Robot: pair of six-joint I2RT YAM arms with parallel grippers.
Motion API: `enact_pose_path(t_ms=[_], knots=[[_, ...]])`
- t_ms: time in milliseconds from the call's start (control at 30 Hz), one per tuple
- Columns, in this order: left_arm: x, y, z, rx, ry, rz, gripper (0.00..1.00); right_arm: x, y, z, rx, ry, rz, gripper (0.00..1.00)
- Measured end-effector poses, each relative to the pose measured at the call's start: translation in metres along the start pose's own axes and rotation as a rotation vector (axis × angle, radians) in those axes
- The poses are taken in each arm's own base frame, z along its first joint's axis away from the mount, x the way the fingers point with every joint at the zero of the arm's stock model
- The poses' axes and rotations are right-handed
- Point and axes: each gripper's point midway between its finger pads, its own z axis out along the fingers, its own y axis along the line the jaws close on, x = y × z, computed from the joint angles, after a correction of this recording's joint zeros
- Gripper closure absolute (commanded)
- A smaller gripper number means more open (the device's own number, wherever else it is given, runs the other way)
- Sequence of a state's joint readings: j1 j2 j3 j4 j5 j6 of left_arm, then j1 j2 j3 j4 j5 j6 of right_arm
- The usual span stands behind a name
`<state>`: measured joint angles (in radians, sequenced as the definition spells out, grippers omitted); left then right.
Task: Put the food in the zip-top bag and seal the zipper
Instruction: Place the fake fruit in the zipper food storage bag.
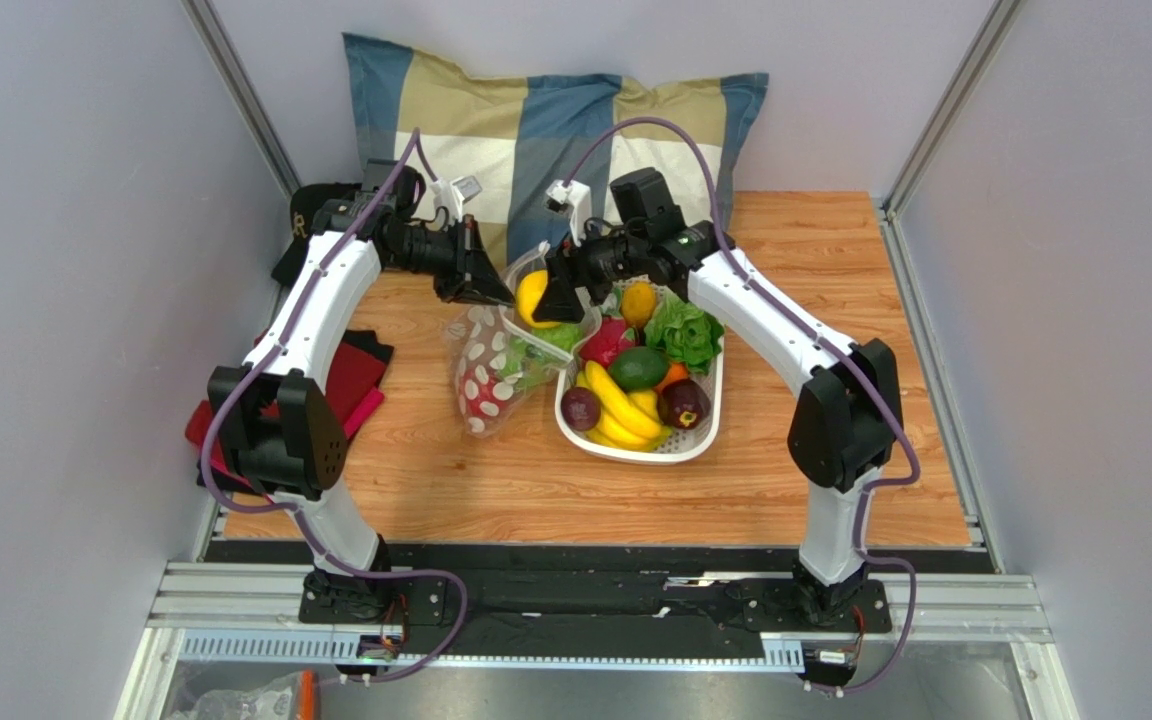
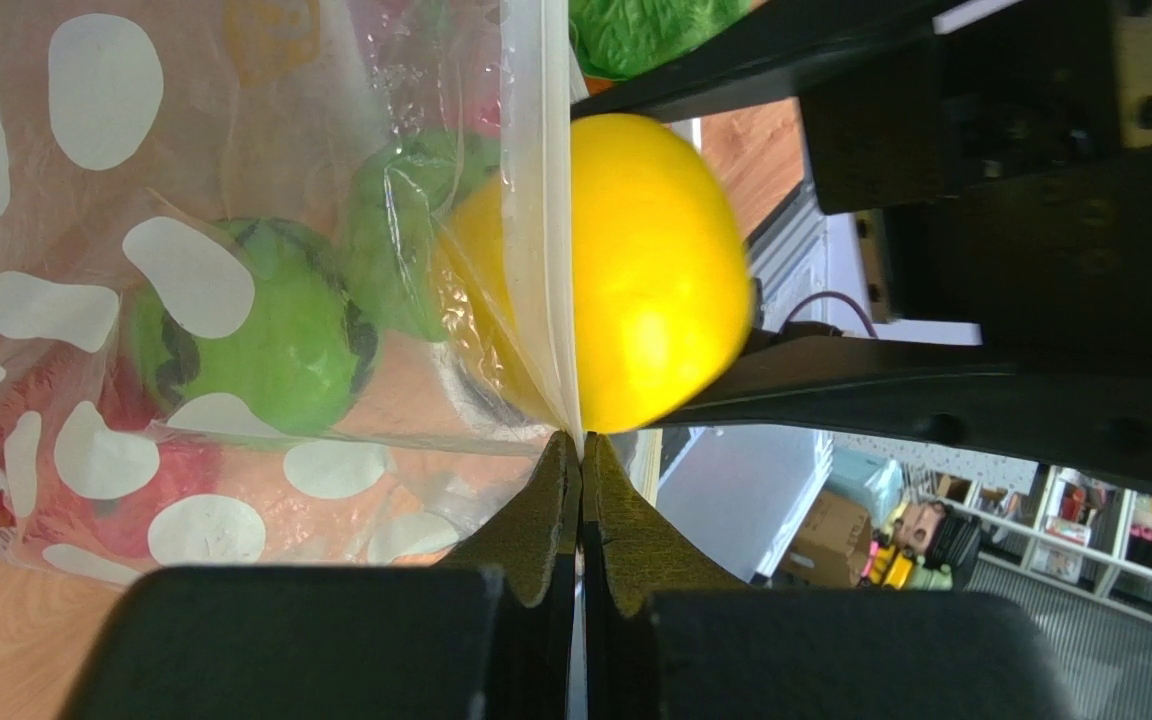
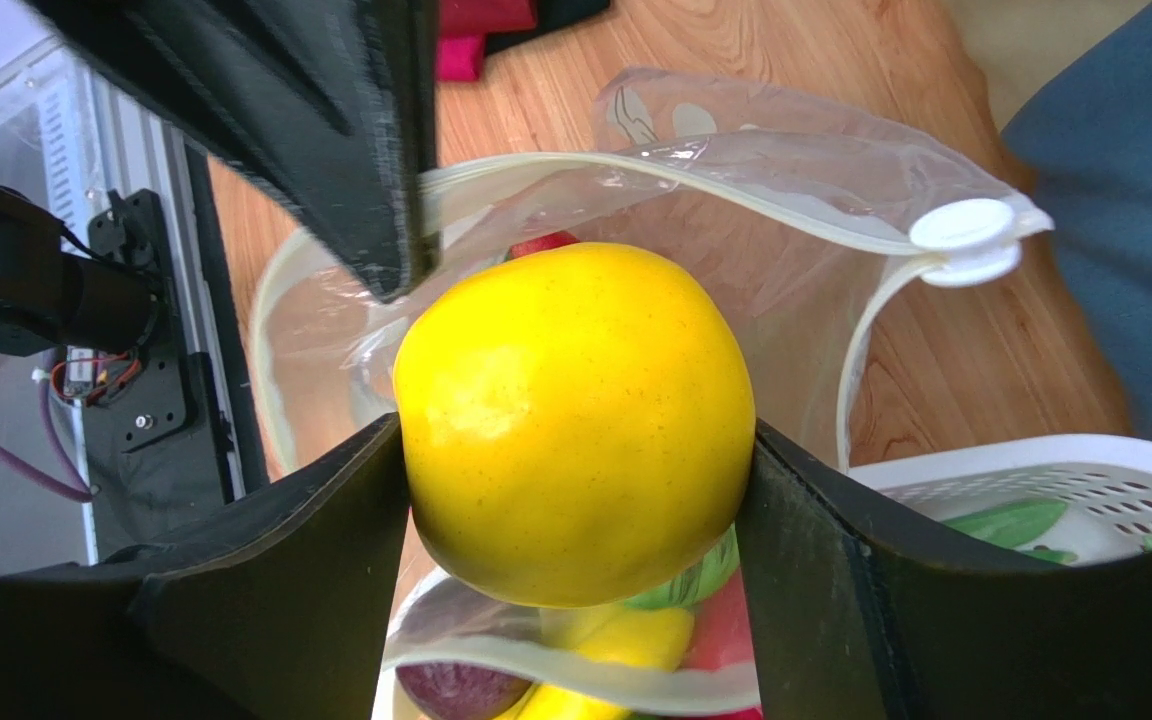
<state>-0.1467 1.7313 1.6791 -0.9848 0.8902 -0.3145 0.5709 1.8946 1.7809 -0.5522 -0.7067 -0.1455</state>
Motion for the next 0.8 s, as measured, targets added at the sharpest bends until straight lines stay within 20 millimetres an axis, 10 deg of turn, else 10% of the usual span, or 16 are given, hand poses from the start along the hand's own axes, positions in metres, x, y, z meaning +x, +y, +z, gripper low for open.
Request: enact_pose_path(t_ms=[367,633,800], knots=[[-0.002,-0.005,0.0,0.027,-0.003,0.005,1.0,0.004,-0.018,0.028,0.05,0.006,0.011,0.06],[-0.006,-0.008,-0.003,0.052,-0.016,-0.026,1.0,-0.01,-0.006,-0.01,0.073,-0.022,-0.011,0.0],[-0.008,-0.009,-0.004,0.061,-0.022,-0.031,1.0,-0.023,-0.02,-0.05,0.126,-0.069,0.013,0.19]])
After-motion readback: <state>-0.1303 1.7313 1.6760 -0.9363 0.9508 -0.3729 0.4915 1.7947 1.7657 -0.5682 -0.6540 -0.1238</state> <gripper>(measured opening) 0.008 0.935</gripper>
